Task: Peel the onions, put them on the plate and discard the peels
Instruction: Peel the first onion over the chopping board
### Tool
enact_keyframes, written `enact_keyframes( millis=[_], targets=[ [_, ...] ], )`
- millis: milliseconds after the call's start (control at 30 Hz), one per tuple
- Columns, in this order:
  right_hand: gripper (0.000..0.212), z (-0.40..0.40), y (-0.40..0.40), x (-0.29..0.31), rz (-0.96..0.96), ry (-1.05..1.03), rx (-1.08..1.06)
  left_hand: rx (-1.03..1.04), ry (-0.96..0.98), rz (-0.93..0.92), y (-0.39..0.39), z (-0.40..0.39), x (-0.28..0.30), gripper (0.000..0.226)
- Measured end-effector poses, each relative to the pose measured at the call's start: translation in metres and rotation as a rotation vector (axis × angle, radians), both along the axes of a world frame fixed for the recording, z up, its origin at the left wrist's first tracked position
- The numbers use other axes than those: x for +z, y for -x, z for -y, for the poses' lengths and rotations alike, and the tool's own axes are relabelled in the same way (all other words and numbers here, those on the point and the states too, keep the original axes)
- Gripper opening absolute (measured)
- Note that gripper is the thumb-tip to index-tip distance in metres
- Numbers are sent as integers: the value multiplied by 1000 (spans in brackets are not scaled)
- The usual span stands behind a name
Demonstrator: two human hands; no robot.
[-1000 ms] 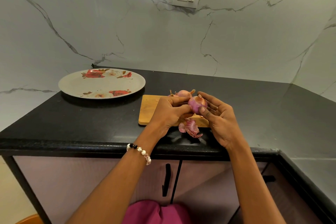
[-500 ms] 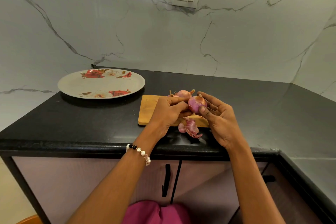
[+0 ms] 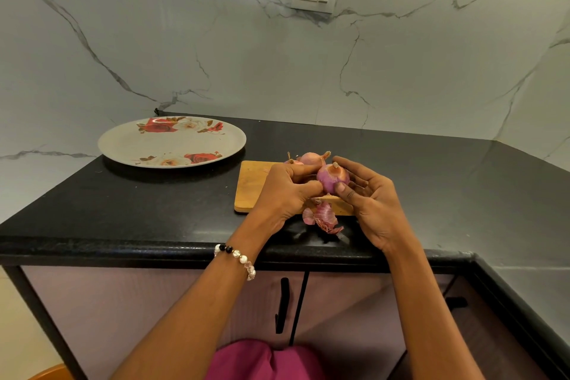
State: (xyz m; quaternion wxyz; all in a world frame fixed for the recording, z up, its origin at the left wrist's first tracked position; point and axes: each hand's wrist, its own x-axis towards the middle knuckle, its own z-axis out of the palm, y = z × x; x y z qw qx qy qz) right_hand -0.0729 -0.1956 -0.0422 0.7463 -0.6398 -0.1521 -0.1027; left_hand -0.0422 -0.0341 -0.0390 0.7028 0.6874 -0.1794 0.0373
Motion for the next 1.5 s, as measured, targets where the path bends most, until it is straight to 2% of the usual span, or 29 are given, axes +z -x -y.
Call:
enact_keyframes(
  millis=[233,367,467,700,833,900,967,1100,1300,1500],
  targets=[
    [46,1,-3,-1,-27,-43,13,83,-23,-22,-5,1,-3,31],
    [46,1,-3,-2,-20,-41,12,31,129,-111,-1,2,1,17],
    [46,2,-3,-3,4,-12,26,-8,181,-138,1,1,1,22],
    [46,8,-12,-9,39,68,73,-3,166,-139,5,1,3,26],
    [72,7,-14,-11,40,139,56,-5,129,-136,6,0,3,23],
    [75,6,-14,-12,49,117,59,12,120,-140,6,0,3,23],
    [73,6,-13,-11,52,91,73,30,127,-139,6,1,3,23],
    [52,7,-13,-11,52,113,63,8,130,-133,6,2,4,16],
    [52,6,-13,-10,39,145,40,-45,112,-131,7,1,3,29],
    [50,7,-13,-11,52,154,53,39,70,-117,5,1,3,27]
  ],
)
